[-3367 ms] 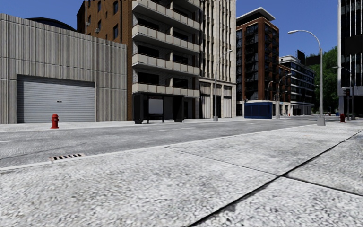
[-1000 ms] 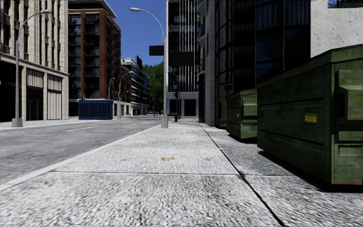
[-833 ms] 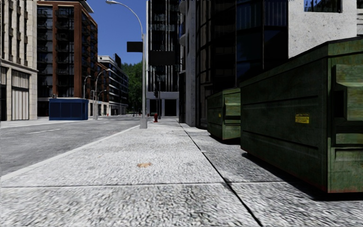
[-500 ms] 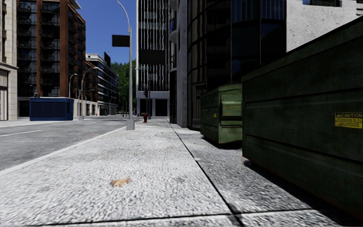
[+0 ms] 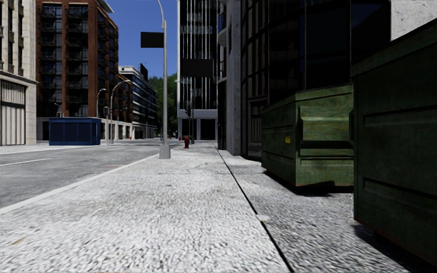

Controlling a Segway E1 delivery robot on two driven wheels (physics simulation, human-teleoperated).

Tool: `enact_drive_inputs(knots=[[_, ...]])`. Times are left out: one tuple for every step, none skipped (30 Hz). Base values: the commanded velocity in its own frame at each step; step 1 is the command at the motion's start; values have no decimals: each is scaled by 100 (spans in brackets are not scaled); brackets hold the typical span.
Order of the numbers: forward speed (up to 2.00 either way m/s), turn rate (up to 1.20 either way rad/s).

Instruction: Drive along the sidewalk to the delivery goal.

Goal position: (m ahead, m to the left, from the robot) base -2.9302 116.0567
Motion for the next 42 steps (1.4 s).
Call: enact_drive_inputs(knots=[[200, 2], [200, 1], [200, 1], [200, 1], [200, 1], [200, 1], [200, 1], [200, 1], [200, 0], [200, 0], [200, 0], [200, 0], [200, 21], [200, 34], [200, 38], [200, 38], [200, 39], [200, 26], [200, 12], [200, 12], [200, 4], [200, 1], [200, 0], [200, 0], [200, 0], [200, 0], [200, 0], [200, 0], [200, 0], [200, 0], [200, 0], [200, 0], [200, 0], [200, 0], [200, 17], [200, 42], [200, 50], [200, 50], [200, 1], [200, 0], [200, 0], [200, 0]])
